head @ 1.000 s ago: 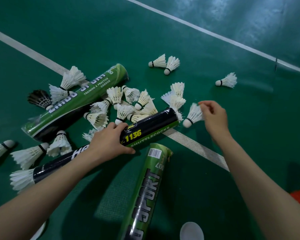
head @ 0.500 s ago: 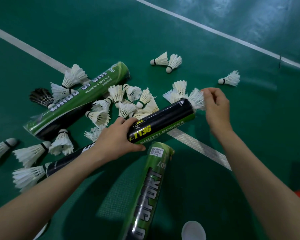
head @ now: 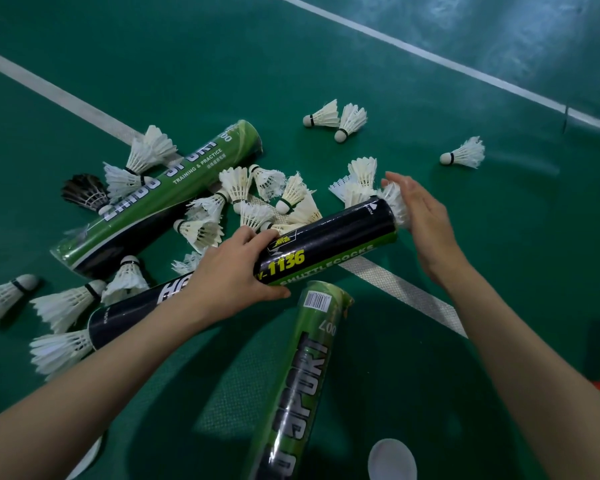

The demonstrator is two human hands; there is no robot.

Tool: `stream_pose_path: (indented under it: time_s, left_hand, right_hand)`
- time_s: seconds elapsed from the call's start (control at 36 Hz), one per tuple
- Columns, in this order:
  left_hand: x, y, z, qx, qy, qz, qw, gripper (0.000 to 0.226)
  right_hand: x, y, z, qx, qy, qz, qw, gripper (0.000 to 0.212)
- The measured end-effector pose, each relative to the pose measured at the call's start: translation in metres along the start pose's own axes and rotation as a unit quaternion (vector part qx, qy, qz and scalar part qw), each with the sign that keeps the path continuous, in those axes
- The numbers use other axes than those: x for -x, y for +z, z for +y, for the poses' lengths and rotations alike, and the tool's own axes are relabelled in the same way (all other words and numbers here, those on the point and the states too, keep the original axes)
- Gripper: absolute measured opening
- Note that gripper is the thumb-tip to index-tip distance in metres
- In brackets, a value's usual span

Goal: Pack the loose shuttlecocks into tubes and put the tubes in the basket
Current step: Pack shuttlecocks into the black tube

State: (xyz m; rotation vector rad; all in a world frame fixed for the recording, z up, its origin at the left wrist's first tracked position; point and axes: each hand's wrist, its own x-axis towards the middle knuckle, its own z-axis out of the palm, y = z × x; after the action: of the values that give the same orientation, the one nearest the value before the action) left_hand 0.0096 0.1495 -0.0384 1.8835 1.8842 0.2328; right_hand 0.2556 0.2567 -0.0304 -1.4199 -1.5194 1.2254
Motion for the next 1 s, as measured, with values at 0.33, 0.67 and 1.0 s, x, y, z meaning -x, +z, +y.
stream_pose_path:
  time_s: [0.33, 0.67, 1.0]
  left_hand:
    - [0.0, 0.008, 0.003, -0.011, -0.011, -0.004, 1.0, 0.095]
    - [0.005, 0.021, 0.011, -0.027, -0.033, -0.095, 0.995, 0.084]
    - [0.019, 0.011, 0.027, -0.121, 0.05, -0.121, 0.984, 0.086]
  right_hand:
    - [0.024, 0.028, 0.0, -0.024, 0.03, -0.021, 0.999, 0.048]
    - [0.03, 0.018, 0.051, -0.034, 0.17, -0.018, 0.985, 0.051]
    - [0.105, -0.012, 0.114, 0.019, 0.213, 0.022, 0.977, 0.033]
